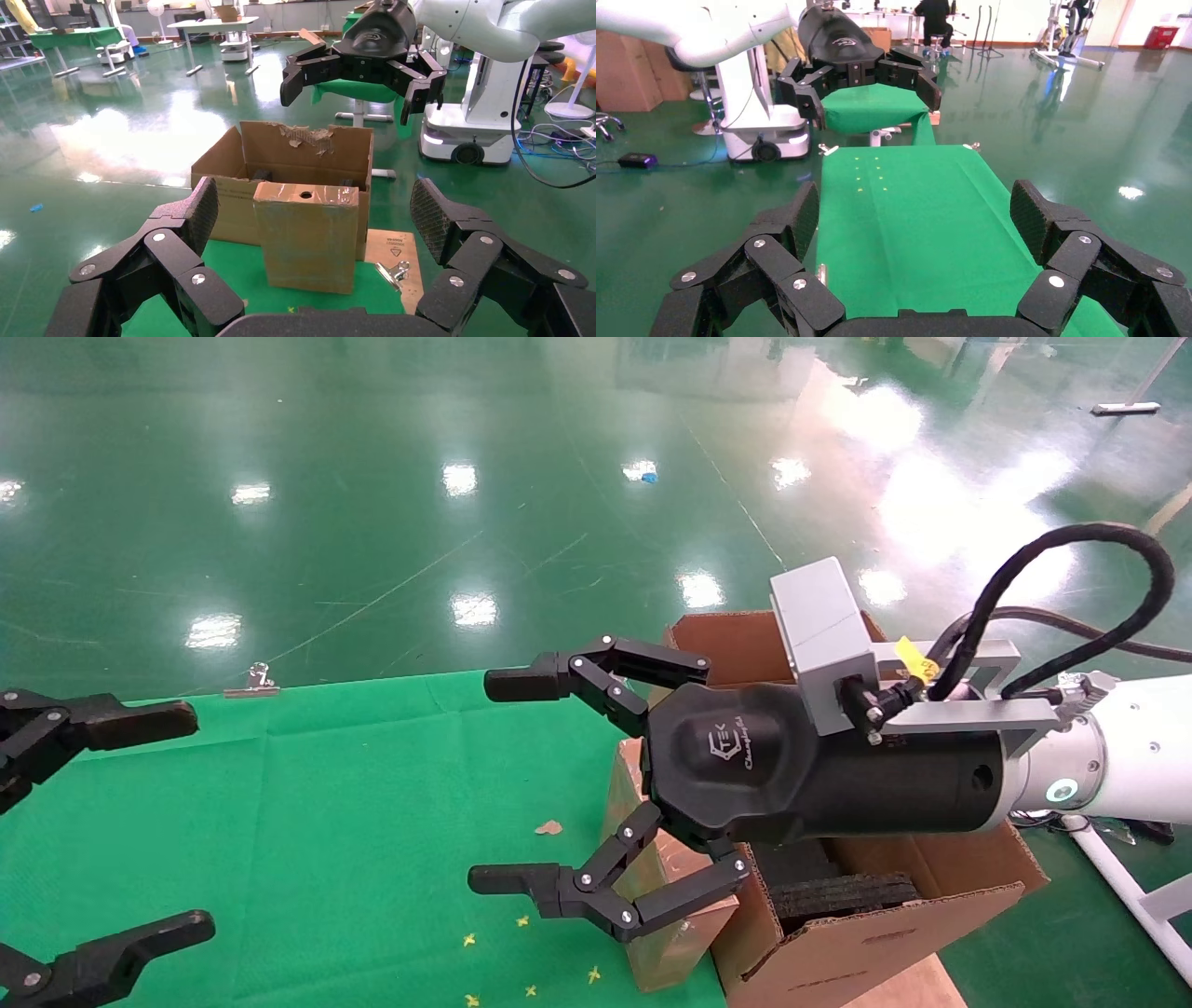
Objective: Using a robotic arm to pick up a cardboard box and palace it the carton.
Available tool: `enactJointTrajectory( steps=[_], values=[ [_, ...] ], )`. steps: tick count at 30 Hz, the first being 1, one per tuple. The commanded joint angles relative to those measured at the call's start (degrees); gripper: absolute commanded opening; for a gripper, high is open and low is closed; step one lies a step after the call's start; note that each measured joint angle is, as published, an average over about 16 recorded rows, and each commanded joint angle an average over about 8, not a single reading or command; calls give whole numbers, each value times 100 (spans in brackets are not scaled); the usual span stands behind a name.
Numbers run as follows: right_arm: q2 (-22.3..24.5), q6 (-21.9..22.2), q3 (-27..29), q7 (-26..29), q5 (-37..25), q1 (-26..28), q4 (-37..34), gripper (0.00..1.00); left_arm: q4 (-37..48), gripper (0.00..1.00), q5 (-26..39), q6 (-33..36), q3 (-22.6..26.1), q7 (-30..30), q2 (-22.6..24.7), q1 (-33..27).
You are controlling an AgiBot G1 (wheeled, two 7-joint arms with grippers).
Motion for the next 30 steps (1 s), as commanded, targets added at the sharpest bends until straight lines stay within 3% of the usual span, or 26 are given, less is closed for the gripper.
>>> enactJointTrajectory(
  steps=[1, 5, 10, 20, 30],
  values=[
    [-6, -9, 13, -10, 35, -6, -14, 100, 0, 100, 0, 0, 0, 0, 0, 0],
    [7, 80, -113, 81, -276, 57, 79, 100, 2, 100, 0, 1, 1, 1, 0, -1],
    [-119, 273, -585, 470, -1309, 432, 281, 100, 4, 100, -1, 1, 3, 3, 0, -3],
    [-756, -61, -1719, 1404, -3600, 1823, 405, 100, 5, 100, -4, 0, 8, 5, -1, -4],
    [-1039, -462, -2712, 1788, -4656, 3300, 414, 100, 5, 100, -7, -1, 12, 7, -3, -5]
  ],
)
